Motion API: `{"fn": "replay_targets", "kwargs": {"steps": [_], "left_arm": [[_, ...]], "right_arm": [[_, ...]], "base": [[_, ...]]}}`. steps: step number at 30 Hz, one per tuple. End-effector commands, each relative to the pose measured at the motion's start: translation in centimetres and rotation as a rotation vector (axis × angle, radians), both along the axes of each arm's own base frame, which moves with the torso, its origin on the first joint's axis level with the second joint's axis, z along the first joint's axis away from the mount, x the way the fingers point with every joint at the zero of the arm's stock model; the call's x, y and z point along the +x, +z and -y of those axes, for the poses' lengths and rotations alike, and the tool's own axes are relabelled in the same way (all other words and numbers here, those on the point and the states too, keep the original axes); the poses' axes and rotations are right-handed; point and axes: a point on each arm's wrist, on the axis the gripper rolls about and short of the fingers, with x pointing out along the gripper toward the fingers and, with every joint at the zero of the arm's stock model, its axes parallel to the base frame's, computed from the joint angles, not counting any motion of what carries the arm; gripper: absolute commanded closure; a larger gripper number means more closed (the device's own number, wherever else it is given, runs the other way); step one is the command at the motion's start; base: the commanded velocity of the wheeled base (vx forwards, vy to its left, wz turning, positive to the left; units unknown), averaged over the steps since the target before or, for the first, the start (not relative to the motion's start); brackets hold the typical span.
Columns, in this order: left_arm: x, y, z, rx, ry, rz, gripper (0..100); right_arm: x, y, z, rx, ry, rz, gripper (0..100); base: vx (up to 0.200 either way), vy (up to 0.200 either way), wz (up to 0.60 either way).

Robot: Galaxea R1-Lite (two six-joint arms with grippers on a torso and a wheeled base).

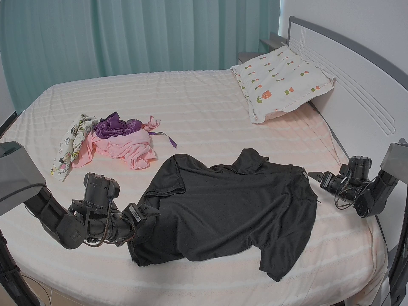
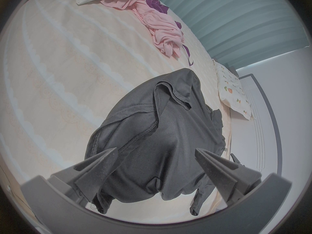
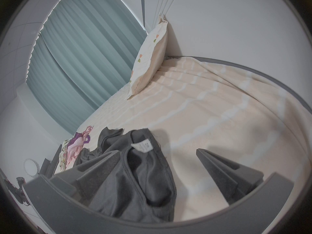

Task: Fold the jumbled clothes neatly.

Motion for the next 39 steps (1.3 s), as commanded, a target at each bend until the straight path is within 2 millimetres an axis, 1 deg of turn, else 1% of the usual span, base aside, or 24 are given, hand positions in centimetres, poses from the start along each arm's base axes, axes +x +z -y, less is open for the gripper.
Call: {"fn": "replay_targets", "kwargs": {"steps": [1,2,3,4,8,10,12,13,15,17,19,20,21,23,24,25,26,27,30,31,37,38,39], "left_arm": [[-0.5,0.4,0.1,0.001,-0.003,0.01,0],[-0.5,0.4,0.1,0.001,-0.003,0.01,0],[-0.5,0.4,0.1,0.001,-0.005,0.01,0],[-0.5,0.4,0.1,0.001,-0.006,0.009,0],[-0.6,0.3,0.3,0.002,-0.01,0.005,0],[-0.7,0.2,0.4,0.003,-0.014,0.001,0],[-0.8,0.1,0.5,0.004,-0.02,-0.002,0],[-0.8,0.1,0.6,0.005,-0.025,-0.003,0],[-1.0,0.0,0.8,0.006,-0.033,-0.006,0],[-1.0,-0.1,0.9,0.008,-0.035,-0.01,0],[-1.0,-0.1,0.9,0.008,-0.035,-0.01,0],[-0.9,-0.1,0.9,0.009,-0.033,-0.005,0],[-0.8,0.0,0.9,0.009,-0.03,-0.003,0],[-0.7,0.1,0.9,0.008,-0.028,0.001,0],[-0.7,0.1,0.9,0.008,-0.028,0.001,0],[-0.7,0.1,0.9,0.007,-0.024,0.002,0],[-0.7,0.1,0.9,0.007,-0.024,0.002,0],[-0.7,0.1,0.8,0.007,-0.021,0.002,0],[-0.6,0.1,0.8,0.007,-0.019,0.002,0],[-0.6,0.1,0.8,0.009,-0.018,0.004,0],[-0.4,-0.1,0.8,0.009,-0.016,0.003,0],[-0.3,-0.1,0.8,0.005,-0.015,0.011,0],[-0.3,-0.1,0.8,0.004,-0.015,0.019,0]], "right_arm": [[-3.7,2.1,-0.5,0.0,0.012,-0.012,0],[-3.9,2.1,-0.6,0.0,0.012,-0.017,0],[-5.9,2.1,-1.3,0.009,0.031,-0.055,0],[-6.5,2.1,-1.6,0.011,0.036,-0.065,0],[-10.5,2.2,-2.5,0.023,0.072,-0.135,0],[-12.2,2.2,-3.2,0.026,0.102,-0.166,0],[-13.2,1.9,-3.9,0.033,0.127,-0.194,0],[-13.8,1.6,-4.6,0.044,0.147,-0.221,0],[-14.2,1.5,-5.5,0.072,0.164,-0.245,0],[-14.0,1.3,-6.2,0.105,0.168,-0.256,0],[-14.0,1.3,-6.2,0.105,0.168,-0.256,0],[-13.2,0.9,-7.3,0.163,0.163,-0.274,0],[-12.9,0.9,-7.5,0.175,0.16,-0.274,0],[-11.8,0.3,-8.5,0.209,0.123,-0.288,0],[-11.8,0.3,-8.5,0.209,0.123,-0.288,0],[-10.8,-0.4,-9.4,0.207,0.078,-0.297,0],[-10.8,-0.6,-9.5,0.204,0.074,-0.299,0],[-10.6,-1.3,-10.0,0.19,0.069,-0.311,0],[-10.6,-1.8,-10.5,0.189,0.079,-0.33,0],[-10.8,-2.2,-11.2,0.182,0.1,-0.347,0],[-10.8,-2.7,-12.0,0.171,0.12,-0.359,0],[-10.6,-2.9,-12.0,0.171,0.118,-0.361,100],[-10.5,-2.9,-12.1,0.172,0.12,-0.358,100]], "base": [[0.0,0.0,0.0],[0.0,0.0,0.0],[-0.2,0.0,0.0],[-0.2,0.0,0.0],[-0.2,0.0,0.0],[-0.2,0.0,0.0],[-0.2,0.0,0.0],[-0.2,0.0,0.0],[-0.1,0.0,0.0],[0.0,0.0,0.0],[0.0,0.0,0.0],[0.0,0.0,0.0],[0.0,0.0,0.0],[0.0,0.0,0.0],[0.0,0.0,0.0],[0.0,0.0,0.0],[0.0,0.0,0.0],[0.0,0.0,0.0],[0.0,0.0,0.0],[0.0,0.0,0.0],[0.0,0.0,0.0],[0.0,0.0,0.0],[0.0,0.0,0.0]]}}
